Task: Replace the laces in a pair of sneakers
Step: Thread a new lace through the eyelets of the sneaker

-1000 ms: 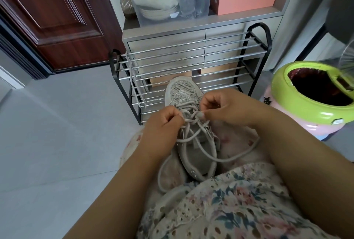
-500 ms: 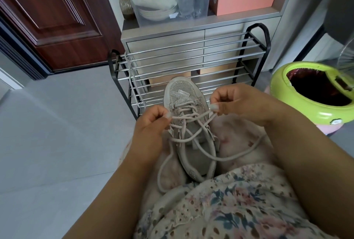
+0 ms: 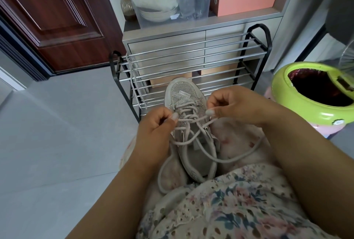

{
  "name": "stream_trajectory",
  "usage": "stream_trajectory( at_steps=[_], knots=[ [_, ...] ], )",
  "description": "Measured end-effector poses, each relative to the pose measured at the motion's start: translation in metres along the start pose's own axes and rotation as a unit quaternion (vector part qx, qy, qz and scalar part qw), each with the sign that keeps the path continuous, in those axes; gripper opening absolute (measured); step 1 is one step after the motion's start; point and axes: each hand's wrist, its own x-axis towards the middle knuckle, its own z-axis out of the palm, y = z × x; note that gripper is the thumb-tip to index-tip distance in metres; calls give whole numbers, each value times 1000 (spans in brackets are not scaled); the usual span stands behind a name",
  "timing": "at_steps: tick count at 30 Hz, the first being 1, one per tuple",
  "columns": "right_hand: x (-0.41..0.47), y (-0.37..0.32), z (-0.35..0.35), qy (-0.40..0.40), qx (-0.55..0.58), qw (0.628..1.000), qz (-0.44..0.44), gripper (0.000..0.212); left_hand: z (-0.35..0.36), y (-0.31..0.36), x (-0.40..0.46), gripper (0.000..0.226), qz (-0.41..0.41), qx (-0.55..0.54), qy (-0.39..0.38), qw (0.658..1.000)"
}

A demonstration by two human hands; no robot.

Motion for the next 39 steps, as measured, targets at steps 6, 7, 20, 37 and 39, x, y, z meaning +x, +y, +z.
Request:
stream_trajectory(
  at_steps=[6, 7, 20, 37, 39],
  knots=[
    [3, -3, 7, -11, -67, 998, 14, 13, 3, 3, 4, 19, -10, 111, -38, 993],
    [5, -5, 10, -12, -88, 996, 10, 13, 5, 5, 4, 20, 1, 144, -50, 988],
    [3, -4, 12, 34, -73, 997, 0, 13, -1, 0, 5, 28, -55, 43, -27, 997],
    [1, -18, 24, 32, -195, 977, -77, 8, -13, 8, -4, 48, 4, 187, -42, 981],
    [1, -20, 30, 47, -233, 968, -87, 12, -12, 7, -6, 49, 4, 165, -33, 986]
  ],
)
